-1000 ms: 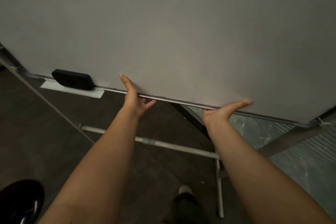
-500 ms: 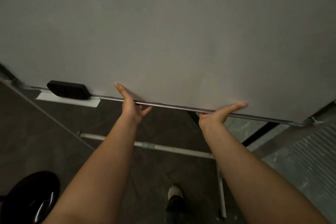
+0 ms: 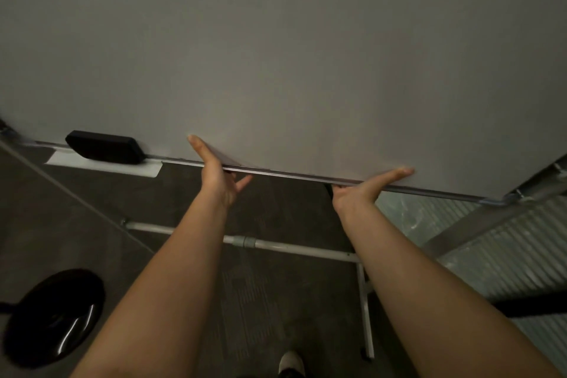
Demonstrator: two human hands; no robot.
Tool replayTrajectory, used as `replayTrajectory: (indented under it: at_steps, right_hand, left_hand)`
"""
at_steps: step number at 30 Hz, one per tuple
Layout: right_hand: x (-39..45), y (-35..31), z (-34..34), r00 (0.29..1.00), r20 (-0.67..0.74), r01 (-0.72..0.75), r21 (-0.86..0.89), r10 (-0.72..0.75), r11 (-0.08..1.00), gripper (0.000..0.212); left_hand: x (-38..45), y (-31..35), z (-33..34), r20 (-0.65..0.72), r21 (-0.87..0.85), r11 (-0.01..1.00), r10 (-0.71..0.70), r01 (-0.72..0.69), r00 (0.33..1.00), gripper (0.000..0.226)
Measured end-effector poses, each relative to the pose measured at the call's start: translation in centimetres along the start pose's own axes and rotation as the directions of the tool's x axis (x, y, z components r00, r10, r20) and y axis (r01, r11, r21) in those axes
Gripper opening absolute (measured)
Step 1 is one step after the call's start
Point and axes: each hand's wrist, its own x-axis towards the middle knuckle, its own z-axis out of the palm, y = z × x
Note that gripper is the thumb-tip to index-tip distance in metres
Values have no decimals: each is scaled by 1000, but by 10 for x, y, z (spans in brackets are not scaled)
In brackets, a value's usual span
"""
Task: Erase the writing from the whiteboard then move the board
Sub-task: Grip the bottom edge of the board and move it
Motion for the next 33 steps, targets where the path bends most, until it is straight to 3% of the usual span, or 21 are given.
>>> replayTrajectory:
  at_steps: [15, 25, 33]
  right_hand:
    - [88, 79, 121, 981, 179, -57, -115, 77, 992, 83]
    - [133, 152, 211, 969, 200, -110, -188, 148, 976, 93]
    - [160, 199, 271, 965, 217, -107, -199, 150, 974, 87]
  left_hand:
    - [114, 73, 7, -117, -113, 992, 47, -60, 992, 87]
    - [199, 142, 0, -143, -173, 983, 31, -56, 989, 92]
    - [260, 188, -3, -134, -191, 979, 48, -74, 990, 91]
